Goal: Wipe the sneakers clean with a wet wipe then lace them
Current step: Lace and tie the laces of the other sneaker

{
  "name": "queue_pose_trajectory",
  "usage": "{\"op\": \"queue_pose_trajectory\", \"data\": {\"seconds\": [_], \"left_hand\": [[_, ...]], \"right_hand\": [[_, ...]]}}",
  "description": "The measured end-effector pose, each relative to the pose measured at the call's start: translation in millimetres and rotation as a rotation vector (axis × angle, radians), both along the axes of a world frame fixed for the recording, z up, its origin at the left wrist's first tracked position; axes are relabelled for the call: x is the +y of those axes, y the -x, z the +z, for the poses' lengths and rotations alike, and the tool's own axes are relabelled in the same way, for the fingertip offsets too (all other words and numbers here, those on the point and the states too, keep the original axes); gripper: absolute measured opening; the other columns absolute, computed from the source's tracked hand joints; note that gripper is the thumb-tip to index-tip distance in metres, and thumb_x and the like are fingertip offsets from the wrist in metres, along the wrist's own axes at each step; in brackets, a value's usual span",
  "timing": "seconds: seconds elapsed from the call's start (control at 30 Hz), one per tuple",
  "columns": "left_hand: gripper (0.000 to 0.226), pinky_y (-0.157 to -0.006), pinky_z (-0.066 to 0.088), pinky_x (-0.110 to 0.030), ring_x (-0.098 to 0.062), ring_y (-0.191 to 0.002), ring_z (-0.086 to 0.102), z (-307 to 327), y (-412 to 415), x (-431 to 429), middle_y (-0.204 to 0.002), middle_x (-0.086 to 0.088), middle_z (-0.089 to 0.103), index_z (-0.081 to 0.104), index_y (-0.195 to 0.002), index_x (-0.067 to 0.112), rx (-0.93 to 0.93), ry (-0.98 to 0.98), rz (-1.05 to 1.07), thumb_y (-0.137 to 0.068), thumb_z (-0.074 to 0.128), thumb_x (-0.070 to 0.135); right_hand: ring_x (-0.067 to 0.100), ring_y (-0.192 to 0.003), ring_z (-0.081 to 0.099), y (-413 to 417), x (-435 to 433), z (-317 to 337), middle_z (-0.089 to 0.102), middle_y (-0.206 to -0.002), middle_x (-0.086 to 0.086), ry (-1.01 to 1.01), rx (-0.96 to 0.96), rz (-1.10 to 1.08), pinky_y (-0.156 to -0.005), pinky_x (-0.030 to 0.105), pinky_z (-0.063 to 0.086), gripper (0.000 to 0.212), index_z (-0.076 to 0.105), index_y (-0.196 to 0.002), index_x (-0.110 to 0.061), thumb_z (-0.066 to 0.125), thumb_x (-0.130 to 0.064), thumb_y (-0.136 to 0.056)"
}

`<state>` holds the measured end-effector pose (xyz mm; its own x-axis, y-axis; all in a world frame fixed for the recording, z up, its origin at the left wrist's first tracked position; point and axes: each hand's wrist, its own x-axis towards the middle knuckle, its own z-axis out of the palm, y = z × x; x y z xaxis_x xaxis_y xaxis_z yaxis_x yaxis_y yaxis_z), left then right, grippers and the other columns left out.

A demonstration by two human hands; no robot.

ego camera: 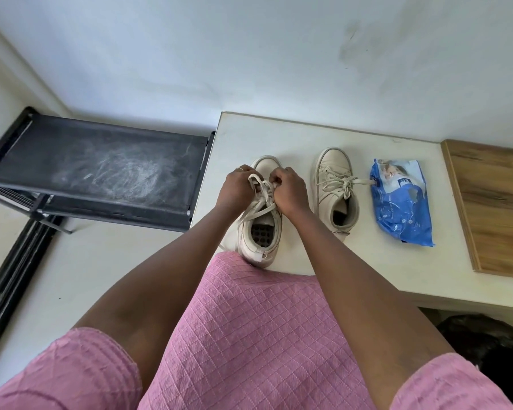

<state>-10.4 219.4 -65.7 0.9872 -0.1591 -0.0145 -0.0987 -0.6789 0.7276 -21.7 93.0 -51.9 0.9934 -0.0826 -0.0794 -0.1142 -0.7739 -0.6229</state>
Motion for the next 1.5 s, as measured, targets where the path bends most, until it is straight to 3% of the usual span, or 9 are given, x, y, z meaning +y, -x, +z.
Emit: {"op": "queue_pose_trajectory", "data": {"seconds": [0.17, 0.3, 0.5, 0.67, 0.8, 0.93, 1.23, 1.37, 1.5], "left_hand": [[0.014, -0.075, 0.052, -0.043, -0.025, -0.096, 0.058, 4.8, -7.5, -0.1, -0.117, -0.006, 0.049, 0.067, -0.095, 0.013, 0.008, -0.138, -0.163, -0.082, 0.061, 0.013], [0.019, -0.067, 0.047, -0.034, -0.017, -0.091, 0.054, 1.7, -4.3, -1.8, -0.12, -0.001, 0.047, 0.066, -0.1, 0.016, 0.016, -0.146, -0.103, -0.081, 0.065, 0.015], [0.024, -0.077, 0.039, -0.025, -0.028, -0.096, 0.059, -5.6, 10.5, 1.1, -0.106, -0.014, 0.061, 0.067, -0.102, 0.007, 0.005, 0.045, 0.105, -0.082, 0.057, -0.001], [0.02, -0.074, 0.035, -0.016, -0.022, -0.095, 0.06, -12.9, 34.5, 7.4, -0.104, -0.01, 0.067, 0.068, -0.105, 0.005, 0.062, 0.201, 0.201, -0.085, 0.062, 0.006], [0.021, -0.079, 0.035, -0.014, -0.021, -0.099, 0.061, -12.5, 33.1, 8.7, -0.109, -0.009, 0.067, 0.072, -0.104, 0.007, 0.053, 0.193, 0.14, -0.084, 0.065, 0.008], [0.019, -0.073, 0.034, -0.009, -0.022, -0.096, 0.062, -8.2, 29.5, 11.7, -0.105, -0.011, 0.068, 0.073, -0.1, 0.006, 0.041, 0.151, 0.082, -0.082, 0.068, 0.007], [0.012, -0.075, 0.041, -0.029, -0.03, -0.086, 0.063, 2.4, 19.9, 12.0, -0.09, -0.014, 0.071, 0.074, -0.088, 0.003, 0.021, 0.004, -0.003, -0.077, 0.069, 0.003], [0.013, -0.071, 0.041, -0.036, -0.033, -0.089, 0.057, 10.8, 13.1, 4.4, -0.095, -0.013, 0.062, 0.064, -0.089, 0.001, -0.004, -0.211, -0.148, -0.082, 0.053, 0.002], [0.014, -0.073, 0.049, -0.044, -0.024, -0.091, 0.052, 20.1, 6.5, 2.6, -0.095, 0.005, 0.054, 0.057, -0.086, 0.022, 0.07, -0.27, -0.26, -0.081, 0.048, 0.012]], "right_hand": [[0.023, -0.093, 0.062, 0.4, -8.7, 4.1, 0.069, -0.101, 0.005, -0.083, 0.029, -0.046, -0.073, 0.024, 0.044, 0.016, 0.071, -0.096, -0.014, 0.059, -0.008, -0.086], [0.022, -0.091, 0.064, 2.6, -4.4, 2.5, 0.071, -0.099, 0.003, -0.091, 0.02, -0.111, -0.071, 0.024, 0.046, 0.018, 0.071, -0.097, -0.018, 0.059, -0.011, -0.087], [0.026, -0.092, 0.061, 17.7, -6.4, 0.3, 0.067, -0.102, 0.011, -0.089, -0.086, -0.069, -0.076, 0.027, 0.045, 0.023, 0.073, -0.091, -0.006, 0.054, 0.004, -0.082], [0.031, -0.087, 0.061, 23.2, -5.1, -5.8, 0.065, -0.096, 0.013, -0.084, -0.192, -0.054, -0.068, 0.029, 0.046, 0.023, 0.071, -0.086, -0.001, 0.053, 0.011, -0.078], [0.033, -0.1, 0.05, 18.6, -0.6, -0.8, 0.055, -0.112, 0.008, 0.148, -0.044, 0.052, -0.064, 0.035, 0.038, 0.026, 0.06, -0.104, -0.006, 0.045, 0.005, -0.086], [0.035, -0.101, 0.053, 13.2, 1.8, 1.2, 0.055, -0.11, 0.012, 0.02, 0.0, 0.021, -0.076, 0.039, 0.043, 0.023, 0.059, -0.102, -0.003, 0.042, 0.003, -0.09], [0.026, -0.099, 0.058, 19.5, 0.6, -0.7, 0.066, -0.106, 0.012, -0.2, 0.002, -0.171, -0.077, 0.023, 0.038, 0.018, 0.066, -0.101, -0.003, 0.053, -0.001, -0.089], [0.02, -0.081, 0.058, 23.9, -1.9, -3.2, 0.065, -0.082, 0.003, -0.309, -0.012, -0.244, -0.066, 0.018, 0.037, 0.012, 0.067, -0.089, -0.007, 0.059, 0.001, -0.083], [0.013, -0.076, 0.056, 32.6, -3.3, -2.4, 0.062, -0.077, -0.002, -0.434, -0.008, -0.279, -0.072, 0.019, 0.042, 0.019, 0.068, -0.085, -0.008, 0.059, 0.008, -0.078]]}}
